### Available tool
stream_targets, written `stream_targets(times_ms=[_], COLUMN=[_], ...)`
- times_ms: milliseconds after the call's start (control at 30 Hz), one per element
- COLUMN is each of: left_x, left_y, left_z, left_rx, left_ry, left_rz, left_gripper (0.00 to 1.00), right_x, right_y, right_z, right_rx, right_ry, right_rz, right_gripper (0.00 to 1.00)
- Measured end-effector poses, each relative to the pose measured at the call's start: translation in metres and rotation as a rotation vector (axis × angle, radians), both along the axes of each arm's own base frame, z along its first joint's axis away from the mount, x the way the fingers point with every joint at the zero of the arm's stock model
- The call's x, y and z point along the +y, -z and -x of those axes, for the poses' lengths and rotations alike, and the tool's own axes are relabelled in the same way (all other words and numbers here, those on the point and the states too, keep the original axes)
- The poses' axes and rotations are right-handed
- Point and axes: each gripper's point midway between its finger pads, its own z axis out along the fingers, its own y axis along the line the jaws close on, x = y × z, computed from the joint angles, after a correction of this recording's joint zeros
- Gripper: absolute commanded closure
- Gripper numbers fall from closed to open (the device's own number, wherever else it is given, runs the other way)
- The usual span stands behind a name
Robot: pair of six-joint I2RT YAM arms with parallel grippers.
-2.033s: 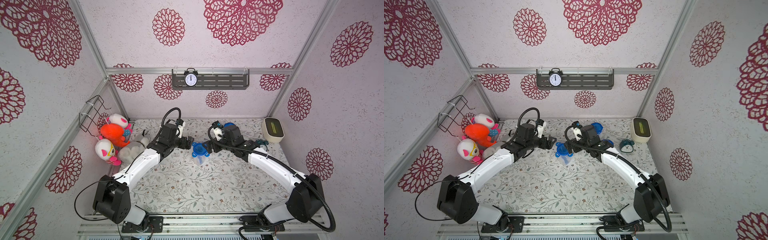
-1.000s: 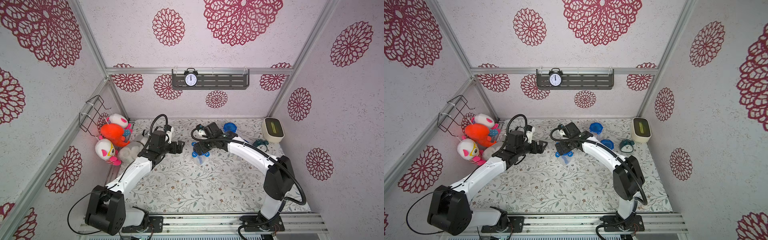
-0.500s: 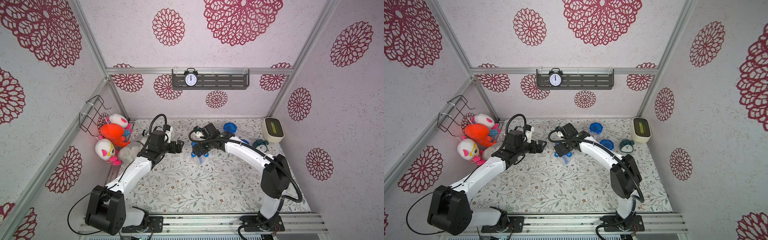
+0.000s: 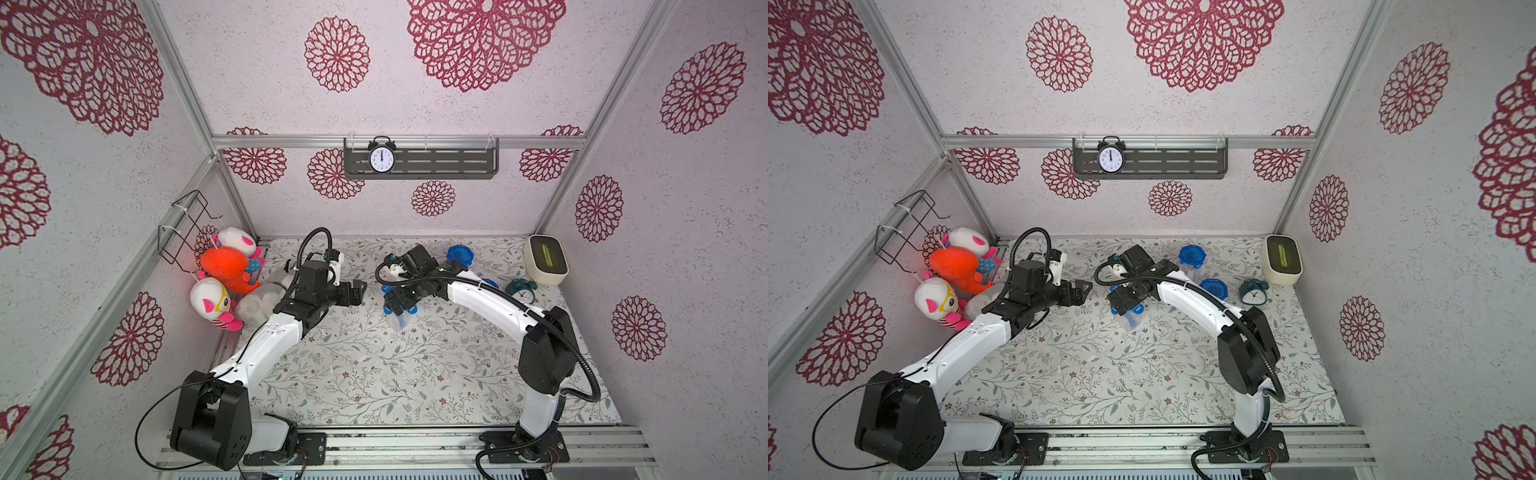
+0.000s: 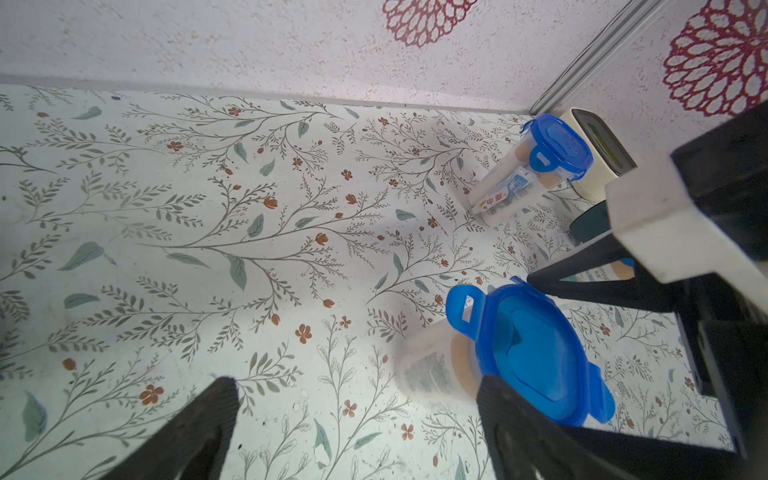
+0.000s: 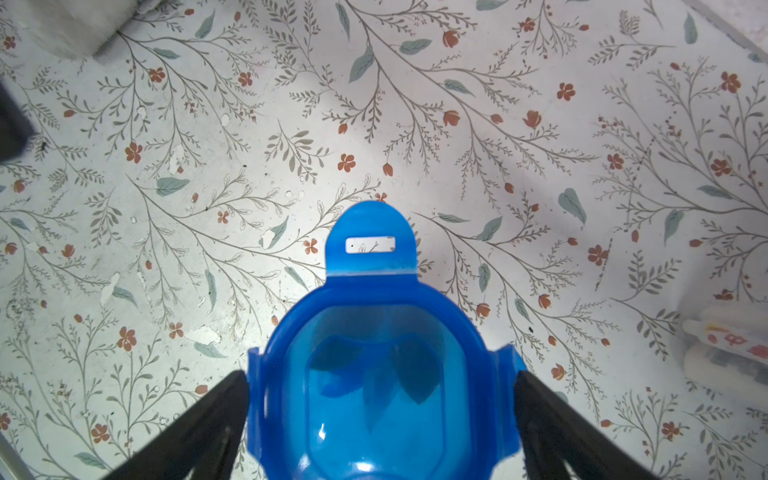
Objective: Pack away toiletry kits
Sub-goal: Close the fastener on the container.
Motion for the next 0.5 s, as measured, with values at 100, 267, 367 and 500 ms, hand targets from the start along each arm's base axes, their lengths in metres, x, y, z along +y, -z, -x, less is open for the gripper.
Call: stream_targets(times_ms=[100, 267, 367, 500], left_x=[0.0, 0.001, 0.001, 0.001], left_y=[0.0, 0.004, 0.005, 0.004], left_z=[0.0, 0.001, 0.001, 0.001], left_rx=[0.0, 0.006, 0.008, 0.007], left_ry=[0.0, -0.001, -0.001, -0.001], left_rz=[0.0, -0.002, -0.002, -0.001], left_gripper=[0.06, 0.06, 0.06, 0.06], right_x=[-0.002, -0.001, -0.002, -0.001], right_y=[0.004, 0.011, 0.011, 0.011], right_z=[-0.001, -0.001, -0.001, -0.001], right_rx=[0.011, 0.026, 0.027, 0.023], right_ry=[-0.009, -0.024, -0.026, -0.033], right_rz=[0.002, 0.009, 0.012, 0.011], right_gripper=[0.01, 0.05, 0.13, 0.24])
